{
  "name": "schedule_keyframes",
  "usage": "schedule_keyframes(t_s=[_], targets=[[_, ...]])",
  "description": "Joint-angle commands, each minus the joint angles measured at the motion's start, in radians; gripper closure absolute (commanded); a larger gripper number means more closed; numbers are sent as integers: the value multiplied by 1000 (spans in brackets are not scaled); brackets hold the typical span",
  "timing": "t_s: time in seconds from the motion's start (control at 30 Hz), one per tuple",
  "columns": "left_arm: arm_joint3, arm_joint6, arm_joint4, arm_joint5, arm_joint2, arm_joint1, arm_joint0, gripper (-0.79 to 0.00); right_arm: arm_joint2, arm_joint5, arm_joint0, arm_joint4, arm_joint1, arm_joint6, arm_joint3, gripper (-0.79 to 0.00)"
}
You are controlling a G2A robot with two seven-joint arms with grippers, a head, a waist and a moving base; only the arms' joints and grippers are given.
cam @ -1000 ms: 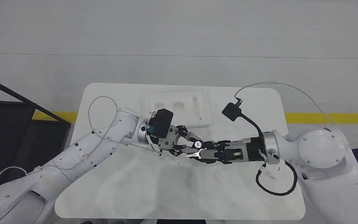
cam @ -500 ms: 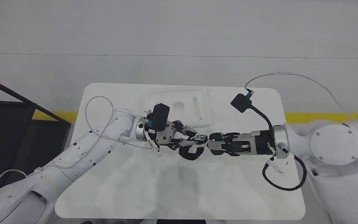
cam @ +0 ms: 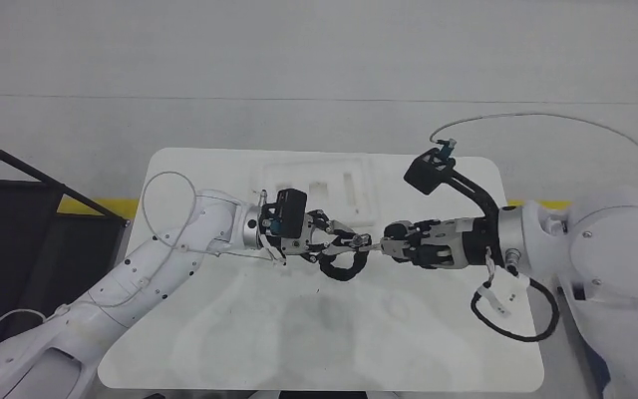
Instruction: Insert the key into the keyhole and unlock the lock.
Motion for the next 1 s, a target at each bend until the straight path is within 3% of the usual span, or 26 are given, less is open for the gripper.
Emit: schedule_keyframes(t_s=[0.0,0.63,0.97], targets=[[-2,-4,8,2,-8,-1,6,0,-15,7,17,-6,1,-5,6,0],[-33,-117,16,21,-82,-14,60,0,-119,69,96,-54,51,-67,27,0],[-39,-160,-24,10,-122,-21,85,0,-119,69,96,-54,51,-67,27,0]])
